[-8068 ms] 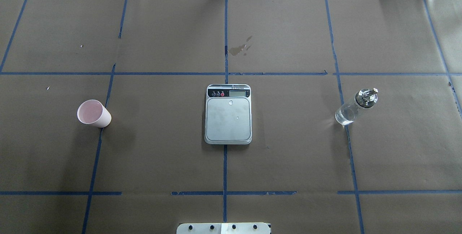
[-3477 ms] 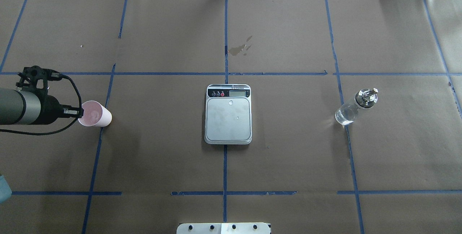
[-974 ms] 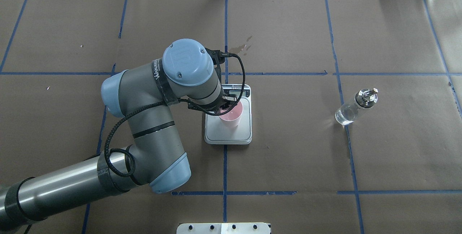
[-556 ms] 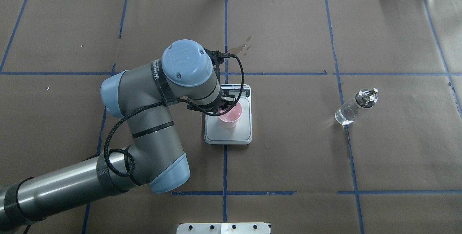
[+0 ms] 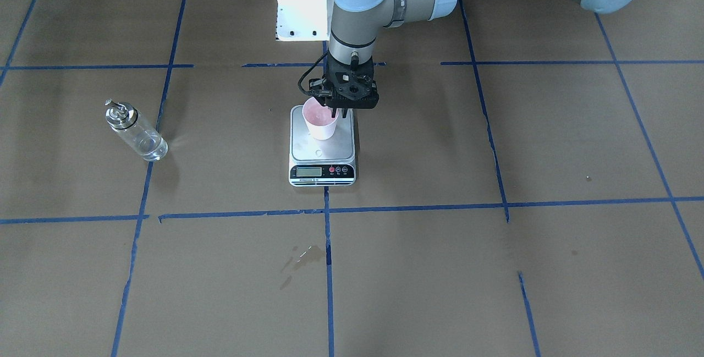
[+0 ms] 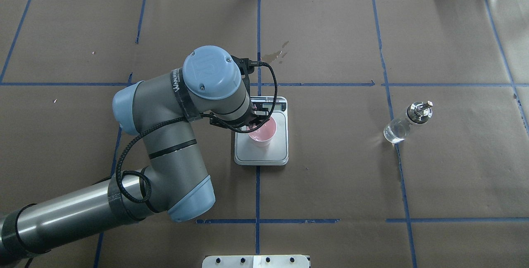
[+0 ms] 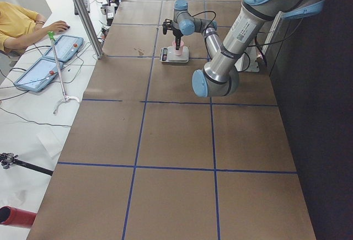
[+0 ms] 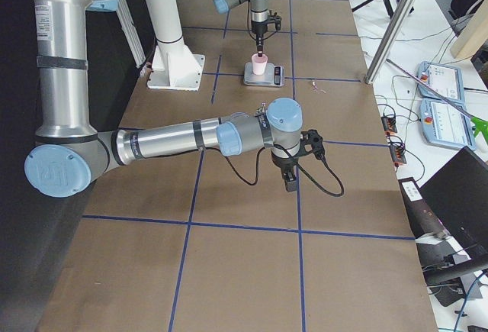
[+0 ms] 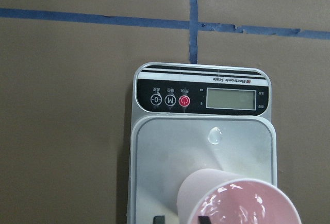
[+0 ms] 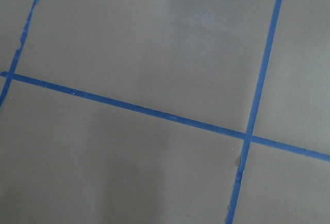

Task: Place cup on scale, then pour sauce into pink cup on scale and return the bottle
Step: 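Open the left gripper and withdraw it away from the cup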

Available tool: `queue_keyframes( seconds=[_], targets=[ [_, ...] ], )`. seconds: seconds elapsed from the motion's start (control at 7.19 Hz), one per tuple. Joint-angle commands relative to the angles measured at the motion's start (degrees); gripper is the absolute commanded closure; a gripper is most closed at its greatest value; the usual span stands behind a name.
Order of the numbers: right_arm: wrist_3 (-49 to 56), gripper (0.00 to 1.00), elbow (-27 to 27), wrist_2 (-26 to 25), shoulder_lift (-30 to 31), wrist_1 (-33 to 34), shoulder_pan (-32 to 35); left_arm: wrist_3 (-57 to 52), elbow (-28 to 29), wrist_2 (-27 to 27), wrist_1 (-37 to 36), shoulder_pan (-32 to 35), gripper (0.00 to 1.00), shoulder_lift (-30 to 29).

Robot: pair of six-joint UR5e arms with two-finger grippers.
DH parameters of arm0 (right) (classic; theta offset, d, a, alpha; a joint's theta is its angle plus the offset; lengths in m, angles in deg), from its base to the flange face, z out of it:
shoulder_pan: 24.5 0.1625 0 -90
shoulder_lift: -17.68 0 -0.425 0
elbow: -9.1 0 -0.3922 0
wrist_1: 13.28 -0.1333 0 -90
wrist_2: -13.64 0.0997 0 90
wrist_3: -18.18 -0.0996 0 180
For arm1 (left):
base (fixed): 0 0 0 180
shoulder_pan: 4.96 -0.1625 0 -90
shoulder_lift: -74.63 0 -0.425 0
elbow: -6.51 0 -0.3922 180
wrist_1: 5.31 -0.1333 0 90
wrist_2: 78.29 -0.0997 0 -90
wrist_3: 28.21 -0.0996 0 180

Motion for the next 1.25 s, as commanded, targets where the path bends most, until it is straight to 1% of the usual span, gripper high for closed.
queue_keyframes(
  seconds=[0.0,0.14,0.28,0.42,0.56,0.7,0.83,0.97,1.11],
  targets=[
    [-0.4,0.0,-1.2,0.6,0.0,0.1,0.0,-6.6,-7.4,0.1,-3.8,2.8,0.0,4.3],
    [-3.8,0.0,-1.5,1.9,0.1,-0.3,0.0,-13.2,-11.5,0.1,-8.7,7.1,0.0,5.5],
    [-4.5,0.0,-2.0,2.1,0.1,-0.3,0.0,-19.7,-13.8,0.3,-11.2,13.9,0.0,7.3],
    [-4.5,0.0,-2.2,2.3,0.1,-0.3,0.0,-27.0,-17.6,0.7,-11.8,18.4,0.0,11.8],
    [-4.6,0.0,-2.2,2.4,0.2,-0.3,0.0,-28.3,-19.4,1.6,-11.5,21.3,0.0,18.0],
    [-4.6,0.0,-2.2,2.4,0.2,-0.3,0.0,-28.7,-15.4,3.3,-11.5,23.7,0.0,21.6],
    [-4.7,0.0,-2.3,2.5,0.2,-0.3,0.0,-29.1,-10.8,7.5,-11.0,29.1,0.0,22.6],
    [-4.8,0.0,-2.9,2.5,0.2,-0.2,0.0,-37.8,-10.9,11.7,-10.1,35.1,0.0,26.2],
    [-6.9,0.0,-3.8,3.6,0.2,-0.2,0.0,-54.6,-8.4,15.9,-9.1,42.1,0.0,30.3]
  ],
)
